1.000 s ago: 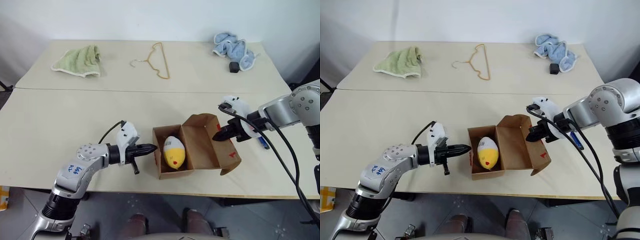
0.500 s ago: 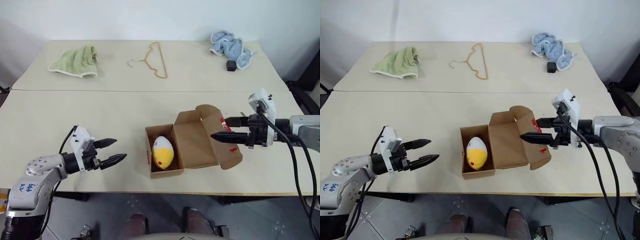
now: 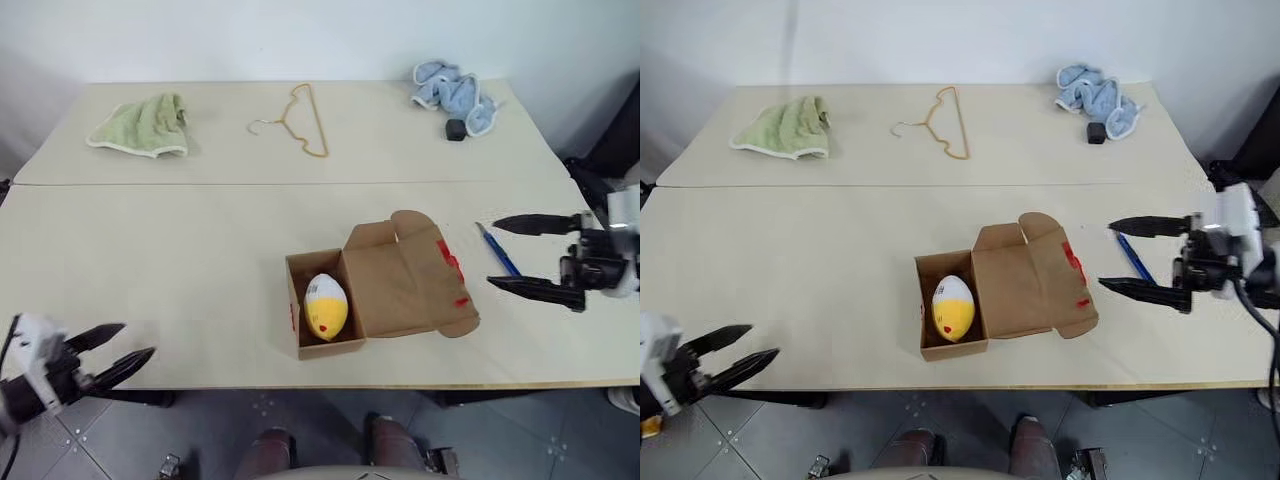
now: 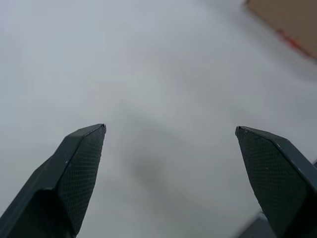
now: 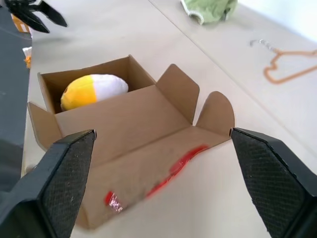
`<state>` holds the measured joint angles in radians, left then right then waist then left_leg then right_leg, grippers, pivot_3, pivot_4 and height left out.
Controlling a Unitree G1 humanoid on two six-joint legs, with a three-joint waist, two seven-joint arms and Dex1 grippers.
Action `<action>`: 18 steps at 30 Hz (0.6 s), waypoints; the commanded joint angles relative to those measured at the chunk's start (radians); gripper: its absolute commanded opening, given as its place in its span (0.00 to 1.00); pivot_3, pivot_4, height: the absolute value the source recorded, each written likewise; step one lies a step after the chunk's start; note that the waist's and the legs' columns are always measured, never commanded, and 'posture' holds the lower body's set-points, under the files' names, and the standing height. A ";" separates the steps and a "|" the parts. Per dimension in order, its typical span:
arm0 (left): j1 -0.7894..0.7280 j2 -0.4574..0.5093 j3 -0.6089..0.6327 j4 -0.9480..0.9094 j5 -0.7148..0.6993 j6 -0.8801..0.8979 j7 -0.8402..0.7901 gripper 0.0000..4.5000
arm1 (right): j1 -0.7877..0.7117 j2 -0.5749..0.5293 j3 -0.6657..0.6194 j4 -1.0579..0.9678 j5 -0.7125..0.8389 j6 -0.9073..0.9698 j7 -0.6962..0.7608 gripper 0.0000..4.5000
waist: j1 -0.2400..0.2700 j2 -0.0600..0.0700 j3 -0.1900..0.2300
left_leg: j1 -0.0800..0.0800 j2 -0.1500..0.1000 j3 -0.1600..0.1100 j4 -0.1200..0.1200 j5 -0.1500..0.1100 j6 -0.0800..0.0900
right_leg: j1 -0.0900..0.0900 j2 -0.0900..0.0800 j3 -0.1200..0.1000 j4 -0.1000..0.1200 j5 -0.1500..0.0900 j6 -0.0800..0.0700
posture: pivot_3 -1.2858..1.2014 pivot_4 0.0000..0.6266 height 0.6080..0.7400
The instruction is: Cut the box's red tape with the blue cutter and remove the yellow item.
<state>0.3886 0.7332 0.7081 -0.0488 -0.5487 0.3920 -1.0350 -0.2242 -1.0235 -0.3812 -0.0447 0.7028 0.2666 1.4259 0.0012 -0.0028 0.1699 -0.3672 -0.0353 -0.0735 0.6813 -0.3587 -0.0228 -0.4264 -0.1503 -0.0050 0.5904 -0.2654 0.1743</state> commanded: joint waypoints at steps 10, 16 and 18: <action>-0.260 0.160 -0.162 -0.191 -0.158 0.192 -0.045 0.99 | 0.269 0.084 -0.173 -0.315 0.059 -0.005 -0.058 1.00 | 0.031 -0.001 0.000 | 0.002 0.000 -0.001 0.001 0.000 -0.001 | 0.002 0.000 0.000 0.001 0.001 -0.001 | 0.52 0.24 1.00; -0.701 0.305 -0.530 -0.302 -0.213 0.551 -0.005 0.99 | 0.331 0.124 -0.231 -0.411 0.101 0.040 -0.167 1.00 | 0.012 -0.002 0.000 | 0.002 0.000 0.001 0.001 0.000 -0.001 | 0.000 0.001 0.001 0.003 0.001 -0.001 | 0.52 0.24 1.00; -0.888 0.271 -0.649 -0.276 -0.182 0.616 0.032 0.99 | 0.365 0.150 -0.259 -0.464 0.138 0.077 -0.231 1.00 | 0.005 -0.001 0.000 | 0.003 0.000 0.001 0.000 0.000 -0.001 | 0.000 0.001 0.001 0.004 0.001 -0.001 | 0.52 0.24 1.00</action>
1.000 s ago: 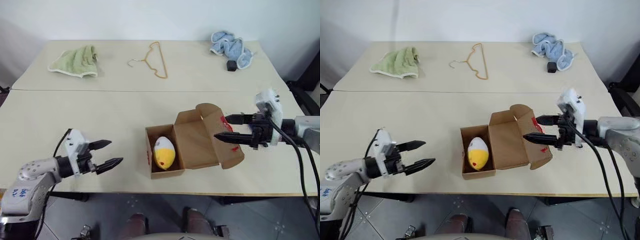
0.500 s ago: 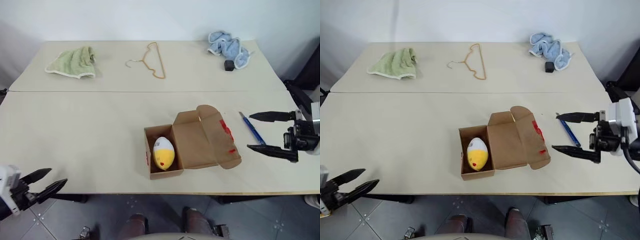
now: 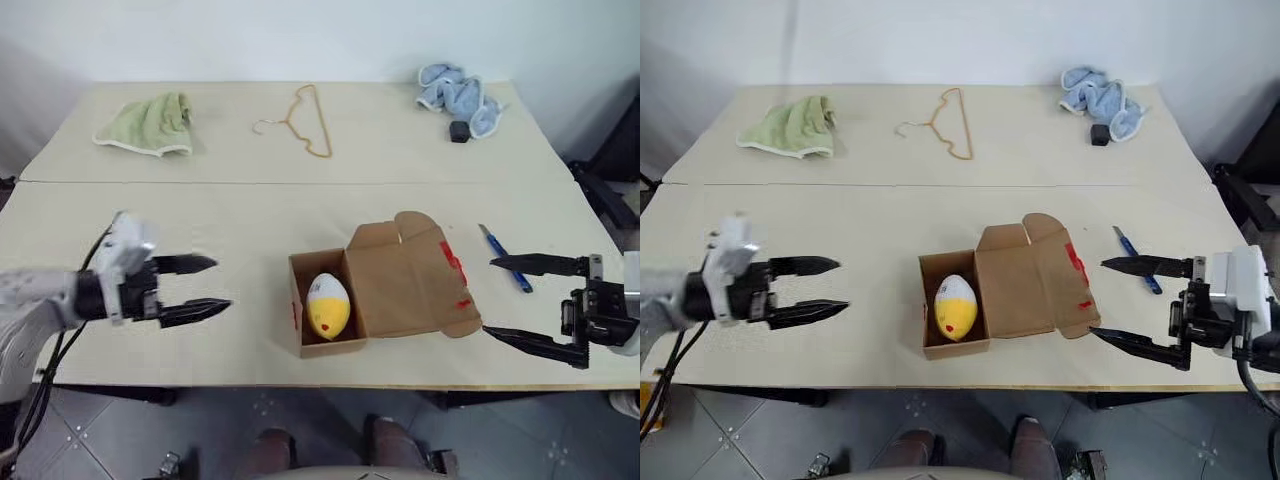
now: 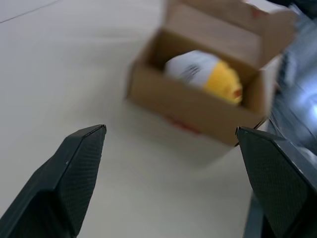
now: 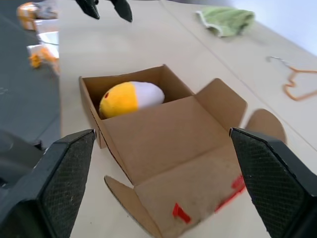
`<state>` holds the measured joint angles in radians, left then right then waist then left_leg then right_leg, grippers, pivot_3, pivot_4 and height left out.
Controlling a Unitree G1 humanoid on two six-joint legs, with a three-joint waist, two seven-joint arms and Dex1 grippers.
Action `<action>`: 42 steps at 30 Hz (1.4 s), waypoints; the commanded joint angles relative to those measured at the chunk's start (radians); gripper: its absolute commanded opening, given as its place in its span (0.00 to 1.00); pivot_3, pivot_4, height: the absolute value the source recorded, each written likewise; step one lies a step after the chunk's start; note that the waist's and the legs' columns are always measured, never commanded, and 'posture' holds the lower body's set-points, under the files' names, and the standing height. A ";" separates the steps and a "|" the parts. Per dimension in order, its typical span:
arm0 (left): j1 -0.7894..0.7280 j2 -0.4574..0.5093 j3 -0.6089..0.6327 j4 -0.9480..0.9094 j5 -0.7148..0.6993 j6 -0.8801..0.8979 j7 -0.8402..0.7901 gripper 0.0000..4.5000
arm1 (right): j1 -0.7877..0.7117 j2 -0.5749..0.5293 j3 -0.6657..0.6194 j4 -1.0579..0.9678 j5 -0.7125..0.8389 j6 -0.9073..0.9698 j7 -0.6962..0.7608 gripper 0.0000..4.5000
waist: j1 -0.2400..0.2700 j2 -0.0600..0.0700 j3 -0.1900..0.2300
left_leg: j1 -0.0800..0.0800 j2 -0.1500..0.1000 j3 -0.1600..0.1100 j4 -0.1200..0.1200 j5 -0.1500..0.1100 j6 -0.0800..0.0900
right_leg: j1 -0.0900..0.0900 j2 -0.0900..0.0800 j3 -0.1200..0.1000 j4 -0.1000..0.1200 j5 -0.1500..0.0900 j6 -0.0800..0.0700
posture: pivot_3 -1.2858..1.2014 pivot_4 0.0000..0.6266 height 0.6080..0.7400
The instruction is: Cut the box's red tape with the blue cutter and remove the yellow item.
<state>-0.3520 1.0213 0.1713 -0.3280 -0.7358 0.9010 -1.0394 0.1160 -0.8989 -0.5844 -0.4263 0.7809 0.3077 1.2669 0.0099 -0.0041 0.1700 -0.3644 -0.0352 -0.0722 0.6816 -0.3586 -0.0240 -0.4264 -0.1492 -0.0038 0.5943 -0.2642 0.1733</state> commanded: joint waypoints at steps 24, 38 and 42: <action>-0.626 -0.377 -0.794 0.261 0.499 -0.109 -0.148 0.72 | 0.153 0.067 -0.046 -0.267 0.070 0.063 -0.230 1.00 | 0.014 -0.003 0.002 | -0.002 -0.002 0.002 0.004 0.001 0.003 | 0.001 0.000 0.002 -0.002 0.002 0.004 | 0.52 0.24 1.00; -0.586 -0.548 -0.402 0.458 0.362 -0.178 -0.062 0.01 | 0.129 0.081 0.001 -0.221 0.032 0.035 -0.196 1.00 | 0.015 -0.003 0.002 | -0.002 -0.002 0.002 0.006 0.001 0.003 | 0.001 0.000 0.002 -0.002 0.002 0.005 | 0.52 0.24 1.00; -0.544 -0.562 -0.156 0.477 0.234 -0.222 -0.015 0.01 | 0.080 0.094 0.042 -0.207 0.056 0.038 -0.210 1.00 | 0.003 -0.003 0.002 | -0.001 -0.001 0.002 0.006 0.001 0.003 | 0.001 0.000 0.002 -0.001 0.002 0.005 | 0.52 0.24 1.00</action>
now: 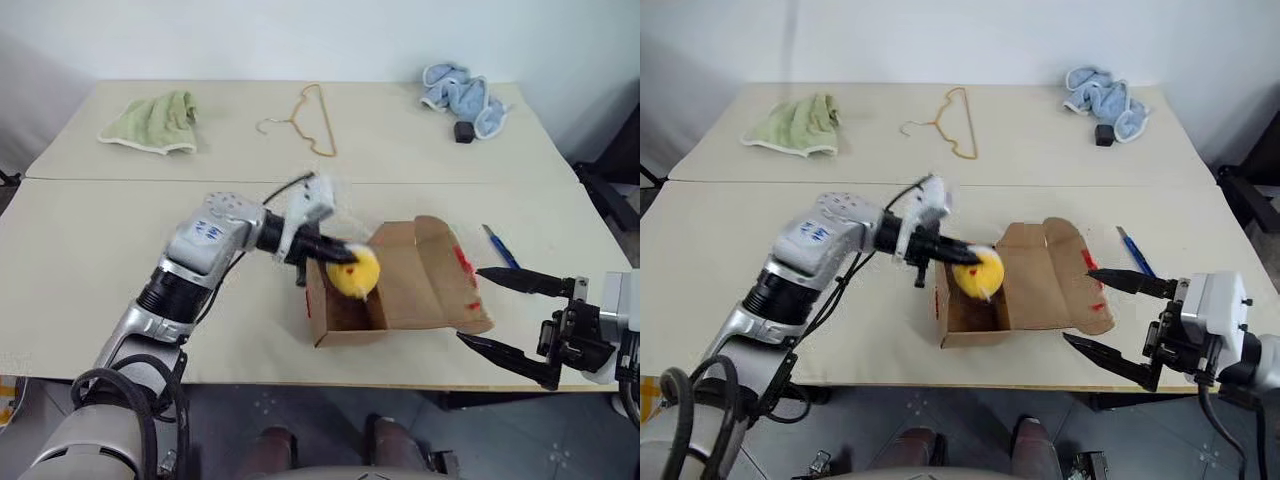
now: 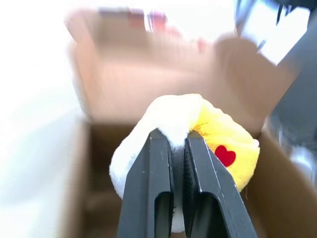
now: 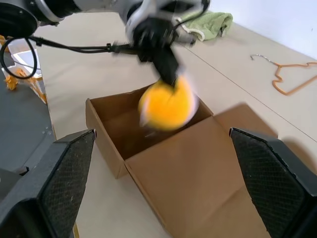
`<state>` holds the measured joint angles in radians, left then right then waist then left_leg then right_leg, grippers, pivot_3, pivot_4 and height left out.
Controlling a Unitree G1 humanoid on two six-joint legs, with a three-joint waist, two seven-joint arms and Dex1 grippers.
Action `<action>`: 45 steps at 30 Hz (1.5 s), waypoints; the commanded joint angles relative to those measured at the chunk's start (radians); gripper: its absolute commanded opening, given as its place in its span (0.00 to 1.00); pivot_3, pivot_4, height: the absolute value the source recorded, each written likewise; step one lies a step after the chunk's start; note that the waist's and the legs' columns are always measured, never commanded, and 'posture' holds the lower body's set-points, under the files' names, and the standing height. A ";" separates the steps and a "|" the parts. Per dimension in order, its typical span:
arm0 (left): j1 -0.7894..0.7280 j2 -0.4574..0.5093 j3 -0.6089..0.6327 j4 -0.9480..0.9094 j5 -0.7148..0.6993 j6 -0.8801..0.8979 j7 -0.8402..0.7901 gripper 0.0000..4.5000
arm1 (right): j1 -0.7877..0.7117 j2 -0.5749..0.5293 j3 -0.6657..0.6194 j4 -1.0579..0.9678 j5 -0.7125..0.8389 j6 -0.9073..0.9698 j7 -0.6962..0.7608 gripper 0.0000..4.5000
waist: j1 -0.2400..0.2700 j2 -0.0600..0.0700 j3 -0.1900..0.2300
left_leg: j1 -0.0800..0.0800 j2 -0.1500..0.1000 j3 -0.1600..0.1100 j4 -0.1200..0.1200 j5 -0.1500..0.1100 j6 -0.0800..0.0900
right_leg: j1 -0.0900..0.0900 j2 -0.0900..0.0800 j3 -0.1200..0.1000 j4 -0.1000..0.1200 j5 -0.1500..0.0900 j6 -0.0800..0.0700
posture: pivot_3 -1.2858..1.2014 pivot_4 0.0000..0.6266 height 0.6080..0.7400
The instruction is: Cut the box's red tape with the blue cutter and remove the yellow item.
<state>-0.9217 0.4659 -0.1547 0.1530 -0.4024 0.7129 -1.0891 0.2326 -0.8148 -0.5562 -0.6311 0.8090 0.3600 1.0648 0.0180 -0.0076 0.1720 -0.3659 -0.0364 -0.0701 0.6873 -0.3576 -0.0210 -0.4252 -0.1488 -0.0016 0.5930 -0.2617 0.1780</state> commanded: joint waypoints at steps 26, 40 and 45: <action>0.787 0.062 0.802 -0.092 -0.098 -0.343 0.593 0.67 | -0.454 0.217 0.427 0.309 -0.119 -0.202 0.105 1.00 | 0.001 -0.004 0.000 | 0.013 0.001 -0.003 -0.004 -0.001 -0.002 | 0.011 0.000 -0.002 -0.003 0.002 -0.005 | 0.52 0.24 1.00; 1.299 0.278 1.033 -0.218 -0.146 -0.483 0.143 0.99 | -0.401 0.041 0.320 0.373 -0.124 -0.178 0.224 1.00 | -0.022 -0.003 0.001 | 0.013 0.004 0.000 -0.005 -0.006 0.000 | 0.011 0.000 -0.005 -0.006 0.000 -0.008 | 0.52 0.24 1.00; 1.423 0.216 1.043 -0.353 -0.142 -0.518 0.145 0.99 | -0.381 0.029 0.299 0.413 -0.176 -0.251 0.235 1.00 | -0.015 -0.001 0.002 | 0.015 0.006 0.002 -0.005 -0.009 0.001 | 0.012 0.000 -0.006 -0.008 0.000 -0.009 | 0.52 0.24 1.00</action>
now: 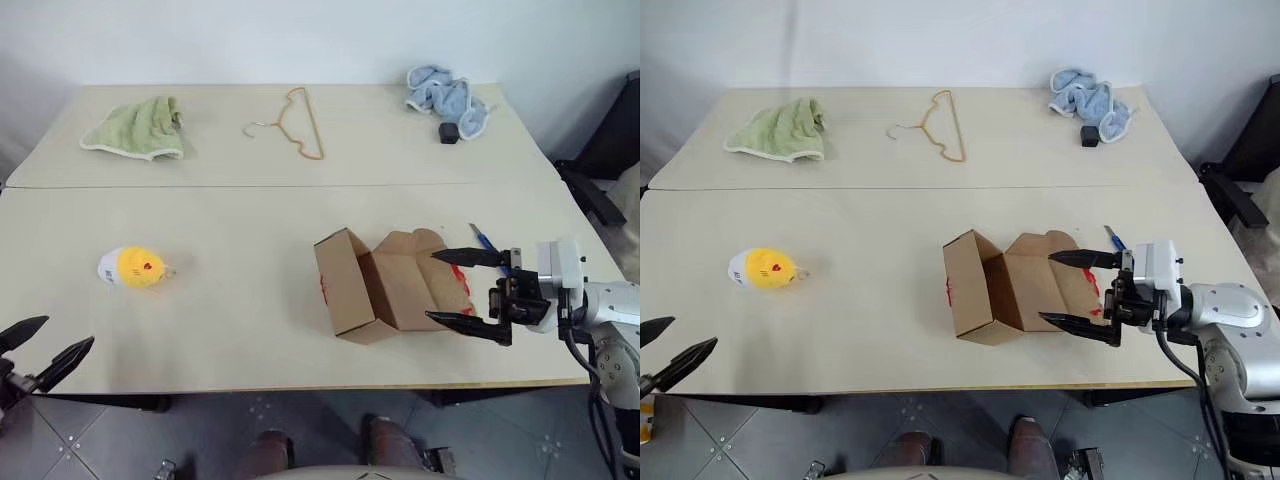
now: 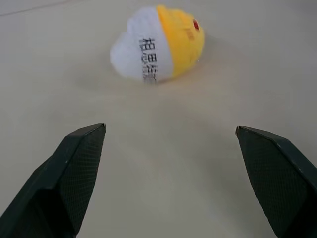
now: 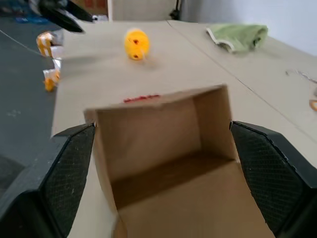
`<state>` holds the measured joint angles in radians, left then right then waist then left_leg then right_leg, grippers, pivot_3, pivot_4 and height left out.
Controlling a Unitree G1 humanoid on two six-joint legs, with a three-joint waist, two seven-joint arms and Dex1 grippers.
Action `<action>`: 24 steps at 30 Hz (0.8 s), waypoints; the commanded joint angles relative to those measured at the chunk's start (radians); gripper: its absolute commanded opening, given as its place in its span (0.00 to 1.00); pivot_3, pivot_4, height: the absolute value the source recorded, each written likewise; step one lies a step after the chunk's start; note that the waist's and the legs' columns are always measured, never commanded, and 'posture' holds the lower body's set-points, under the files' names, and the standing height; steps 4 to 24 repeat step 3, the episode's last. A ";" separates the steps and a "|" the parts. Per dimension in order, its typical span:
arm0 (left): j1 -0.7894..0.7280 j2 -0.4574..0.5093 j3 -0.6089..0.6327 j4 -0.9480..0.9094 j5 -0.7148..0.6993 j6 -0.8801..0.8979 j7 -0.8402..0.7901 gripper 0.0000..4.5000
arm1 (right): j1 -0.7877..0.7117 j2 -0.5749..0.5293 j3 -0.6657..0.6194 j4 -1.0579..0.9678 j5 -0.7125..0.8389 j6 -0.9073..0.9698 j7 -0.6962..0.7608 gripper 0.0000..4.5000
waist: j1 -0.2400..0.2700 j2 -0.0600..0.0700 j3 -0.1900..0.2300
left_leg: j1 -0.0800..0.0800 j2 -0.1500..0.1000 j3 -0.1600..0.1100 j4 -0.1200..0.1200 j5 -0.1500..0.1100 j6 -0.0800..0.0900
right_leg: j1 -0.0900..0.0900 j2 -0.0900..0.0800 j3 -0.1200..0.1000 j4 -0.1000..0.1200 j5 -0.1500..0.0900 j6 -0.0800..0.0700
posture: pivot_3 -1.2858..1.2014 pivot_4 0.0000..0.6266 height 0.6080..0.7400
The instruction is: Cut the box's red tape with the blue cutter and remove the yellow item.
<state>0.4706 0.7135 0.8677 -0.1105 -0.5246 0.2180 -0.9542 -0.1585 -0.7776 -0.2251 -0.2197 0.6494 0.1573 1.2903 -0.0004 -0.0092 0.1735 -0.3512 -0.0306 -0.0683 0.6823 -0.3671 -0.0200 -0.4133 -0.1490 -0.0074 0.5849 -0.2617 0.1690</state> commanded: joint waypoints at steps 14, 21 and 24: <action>0.029 -0.079 -0.003 -0.144 -0.014 -0.026 0.054 0.99 | 0.032 -0.002 -0.045 0.009 -0.039 -0.076 -0.007 1.00 | 0.010 0.001 0.000 | 0.000 0.000 0.000 0.000 0.000 -0.001 | 0.000 0.000 -0.001 -0.001 0.000 -0.001 | 0.52 0.24 1.00; 0.029 -0.079 -0.003 -0.144 -0.014 -0.026 0.054 0.99 | 0.032 -0.002 -0.045 0.009 -0.039 -0.076 -0.007 1.00 | 0.010 0.001 0.000 | 0.000 0.000 0.000 0.000 0.000 -0.001 | 0.000 0.000 -0.001 -0.001 0.000 -0.001 | 0.52 0.24 1.00; 0.029 -0.079 -0.003 -0.144 -0.014 -0.026 0.054 0.99 | 0.032 -0.002 -0.045 0.009 -0.039 -0.076 -0.007 1.00 | 0.010 0.001 0.000 | 0.000 0.000 0.000 0.000 0.000 -0.001 | 0.000 0.000 -0.001 -0.001 0.000 -0.001 | 0.52 0.24 1.00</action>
